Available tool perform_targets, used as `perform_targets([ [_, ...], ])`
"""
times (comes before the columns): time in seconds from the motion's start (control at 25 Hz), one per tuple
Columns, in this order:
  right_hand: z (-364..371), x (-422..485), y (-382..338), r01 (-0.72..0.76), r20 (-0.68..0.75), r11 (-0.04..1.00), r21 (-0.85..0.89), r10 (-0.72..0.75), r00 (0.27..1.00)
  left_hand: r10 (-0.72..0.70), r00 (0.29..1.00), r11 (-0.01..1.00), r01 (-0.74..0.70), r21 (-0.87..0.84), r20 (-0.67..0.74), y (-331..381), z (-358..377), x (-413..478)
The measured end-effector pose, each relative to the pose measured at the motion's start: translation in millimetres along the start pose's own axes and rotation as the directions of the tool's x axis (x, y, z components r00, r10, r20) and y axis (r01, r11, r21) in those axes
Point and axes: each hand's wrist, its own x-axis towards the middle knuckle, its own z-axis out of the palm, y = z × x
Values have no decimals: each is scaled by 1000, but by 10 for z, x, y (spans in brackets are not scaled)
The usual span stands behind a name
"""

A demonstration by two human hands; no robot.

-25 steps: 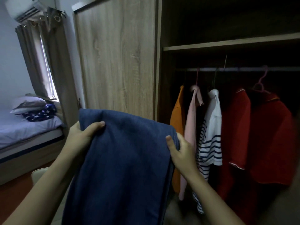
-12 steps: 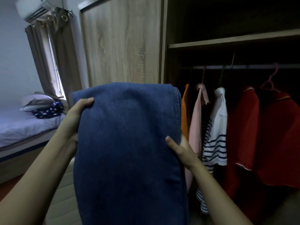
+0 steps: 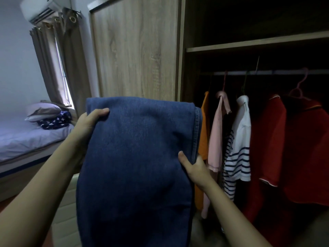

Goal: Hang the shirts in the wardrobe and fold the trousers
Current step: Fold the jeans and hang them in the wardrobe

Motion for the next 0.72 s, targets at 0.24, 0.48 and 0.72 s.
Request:
perform_targets([
  [0.24, 122, 146, -364, 20, -134, 995, 101, -6, 991, 48, 996, 968, -65, 241, 73, 182, 49, 215],
  [0.48, -136, 357, -465, 4, -241, 997, 74, 14, 970, -202, 806, 790, 470, -394, 557, -650, -207, -322],
  [0.72, -487, 192, -120, -281, 149, 927, 249, 250, 957, -469, 861, 854, 499, -147, 197, -997, 105, -404],
])
